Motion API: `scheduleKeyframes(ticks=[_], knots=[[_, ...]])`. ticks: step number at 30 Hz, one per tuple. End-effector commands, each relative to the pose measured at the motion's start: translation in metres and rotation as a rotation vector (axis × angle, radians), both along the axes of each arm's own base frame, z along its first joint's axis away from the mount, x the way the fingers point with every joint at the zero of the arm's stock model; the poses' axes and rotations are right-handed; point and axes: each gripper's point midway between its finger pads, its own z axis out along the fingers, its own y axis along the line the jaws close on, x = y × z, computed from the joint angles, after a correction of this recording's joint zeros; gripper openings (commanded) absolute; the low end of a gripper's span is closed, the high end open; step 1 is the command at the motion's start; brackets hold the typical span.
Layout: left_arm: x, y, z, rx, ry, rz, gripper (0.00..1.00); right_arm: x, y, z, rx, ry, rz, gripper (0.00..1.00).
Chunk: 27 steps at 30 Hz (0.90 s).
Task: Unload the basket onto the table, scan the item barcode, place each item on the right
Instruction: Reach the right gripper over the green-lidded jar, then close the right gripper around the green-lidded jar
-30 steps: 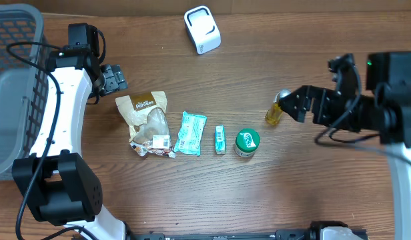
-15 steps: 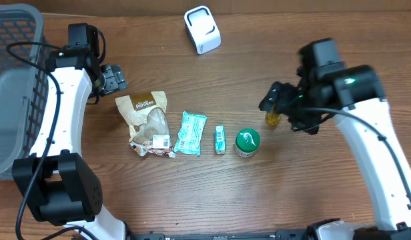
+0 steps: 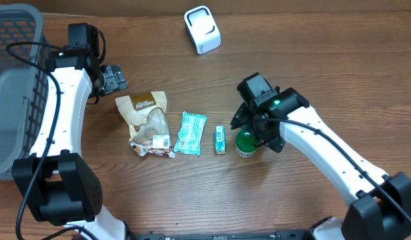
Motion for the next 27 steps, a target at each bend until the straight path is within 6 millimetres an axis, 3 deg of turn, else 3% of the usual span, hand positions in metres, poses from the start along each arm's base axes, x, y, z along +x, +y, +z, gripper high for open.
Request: scheduleKeyframes(ticks=[1, 9, 14, 27], knots=[[0.002, -0.001, 0.009, 0.015, -0.023, -0.009, 1.0, 0.001, 0.002, -0.012, -0.009, 0.025, -0.023, 1.0], [0.001, -0.001, 0.009, 0.016, -0.023, -0.008, 1.0, -0.006, 0.013, -0.043, 0.012, 0.138, -0.012, 1.0], [0.002, -0.001, 0.009, 0.015, -0.023, -0.009, 1.0, -0.009, 0.014, -0.049, 0.015, 0.164, -0.008, 1.0], [0.001, -0.001, 0.009, 0.015, -0.023, -0.008, 1.0, -0.009, 0.014, -0.049, 0.008, 0.164, 0.057, 0.63]])
